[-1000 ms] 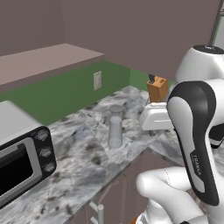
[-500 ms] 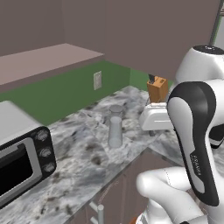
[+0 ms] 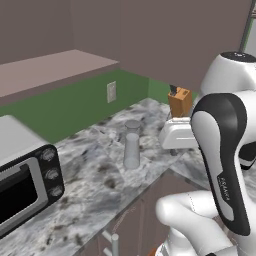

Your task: There is a tray on the dining counter. Grab the cup, mug, and pitcher and place them on the tray. The pitcher may be placed next to the tray if it cannot fit the tray.

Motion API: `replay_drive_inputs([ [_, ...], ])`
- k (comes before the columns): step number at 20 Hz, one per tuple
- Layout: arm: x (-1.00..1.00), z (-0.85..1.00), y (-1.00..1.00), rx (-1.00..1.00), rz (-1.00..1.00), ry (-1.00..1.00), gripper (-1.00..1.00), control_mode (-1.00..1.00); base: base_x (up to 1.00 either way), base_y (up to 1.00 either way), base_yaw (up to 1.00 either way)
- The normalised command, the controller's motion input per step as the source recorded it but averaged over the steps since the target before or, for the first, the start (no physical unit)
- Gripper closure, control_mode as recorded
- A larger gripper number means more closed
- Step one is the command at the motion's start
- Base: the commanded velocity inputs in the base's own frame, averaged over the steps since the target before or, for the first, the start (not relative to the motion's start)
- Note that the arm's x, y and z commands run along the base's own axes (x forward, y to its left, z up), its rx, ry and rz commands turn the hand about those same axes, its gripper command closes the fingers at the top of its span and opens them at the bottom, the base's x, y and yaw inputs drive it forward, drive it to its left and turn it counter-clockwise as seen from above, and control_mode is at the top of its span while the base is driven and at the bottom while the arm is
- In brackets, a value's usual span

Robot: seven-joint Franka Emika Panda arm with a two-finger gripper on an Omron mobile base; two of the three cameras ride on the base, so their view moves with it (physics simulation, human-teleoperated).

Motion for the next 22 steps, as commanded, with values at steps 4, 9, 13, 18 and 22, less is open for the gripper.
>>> replay_drive_inputs([
  [4, 0.00, 0.00, 0.00, 0.00, 0.00, 0.00, -1.00, 1.00, 0.00, 0.00, 0.00],
  [9, 0.03, -0.08, 0.00, 0.00, 0.00, 0.00, -1.00, -1.00, 0.00, 0.00, 0.00],
  [13, 0.03, -0.50, 0.00, 0.00, 0.00, 0.00, -1.00, -1.00, 0.00, 0.00, 0.00],
  [18, 0.00, -0.53, 0.00, 0.00, 0.00, 0.00, -1.00, -1.00, 0.00, 0.00, 0.00],
  [22, 0.00, -0.36, 0.00, 0.00, 0.00, 0.00, -1.00, -1.00, 0.00, 0.00, 0.00],
])
